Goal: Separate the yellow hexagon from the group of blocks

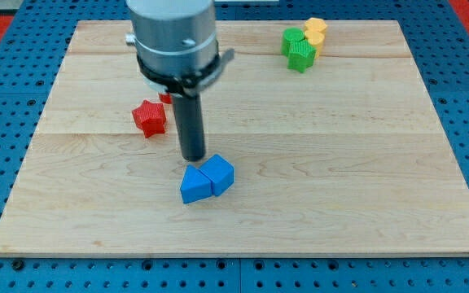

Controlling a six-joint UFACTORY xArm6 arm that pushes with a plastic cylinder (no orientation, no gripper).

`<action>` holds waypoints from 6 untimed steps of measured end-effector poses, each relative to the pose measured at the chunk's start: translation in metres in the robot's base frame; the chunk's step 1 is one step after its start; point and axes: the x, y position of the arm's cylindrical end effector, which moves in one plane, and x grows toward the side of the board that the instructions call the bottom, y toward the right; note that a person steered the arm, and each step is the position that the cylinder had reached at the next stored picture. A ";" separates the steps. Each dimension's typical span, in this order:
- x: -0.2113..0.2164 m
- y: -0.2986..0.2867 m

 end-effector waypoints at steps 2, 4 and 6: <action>-0.134 0.022; -0.269 0.082; -0.224 0.241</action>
